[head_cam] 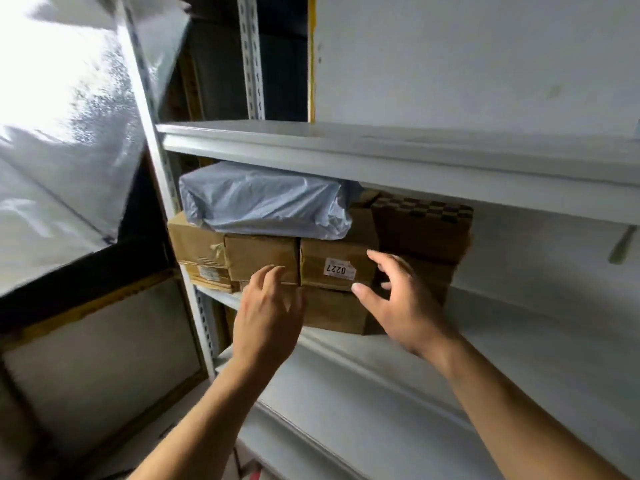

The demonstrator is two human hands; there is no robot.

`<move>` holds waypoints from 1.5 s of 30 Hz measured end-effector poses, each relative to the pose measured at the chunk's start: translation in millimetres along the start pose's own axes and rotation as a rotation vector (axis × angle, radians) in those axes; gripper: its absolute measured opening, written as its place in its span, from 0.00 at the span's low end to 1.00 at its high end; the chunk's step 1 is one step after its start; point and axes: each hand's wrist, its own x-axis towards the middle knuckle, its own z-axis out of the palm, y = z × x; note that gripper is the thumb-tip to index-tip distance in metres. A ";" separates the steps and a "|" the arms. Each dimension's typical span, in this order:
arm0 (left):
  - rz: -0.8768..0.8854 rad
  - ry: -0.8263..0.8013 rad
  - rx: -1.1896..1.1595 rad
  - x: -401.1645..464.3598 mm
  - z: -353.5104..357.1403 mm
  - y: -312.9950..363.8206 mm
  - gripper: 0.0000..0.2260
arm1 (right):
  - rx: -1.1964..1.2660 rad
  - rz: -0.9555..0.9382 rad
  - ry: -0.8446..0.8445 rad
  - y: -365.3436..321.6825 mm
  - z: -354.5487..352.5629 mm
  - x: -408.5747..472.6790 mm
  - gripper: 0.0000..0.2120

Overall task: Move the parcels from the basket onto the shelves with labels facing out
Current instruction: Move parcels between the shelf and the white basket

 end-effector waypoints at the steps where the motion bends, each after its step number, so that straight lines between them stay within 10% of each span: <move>1: -0.043 0.055 0.003 7.1 -6.5 -6.2 0.24 | 0.013 -0.020 0.011 -3.1 3.1 8.5 0.31; 12: -0.167 0.248 -0.106 106.3 -75.3 -52.1 0.41 | 0.150 -0.106 0.206 -35.8 49.6 67.1 0.48; 27: 0.009 0.017 -0.633 135.1 -90.4 -83.4 0.30 | 0.427 0.037 0.236 -68.3 57.4 59.4 0.20; 45: 0.260 -0.042 -0.792 -11.1 -46.0 9.1 0.36 | 0.471 0.096 0.684 -36.2 -24.4 -117.0 0.22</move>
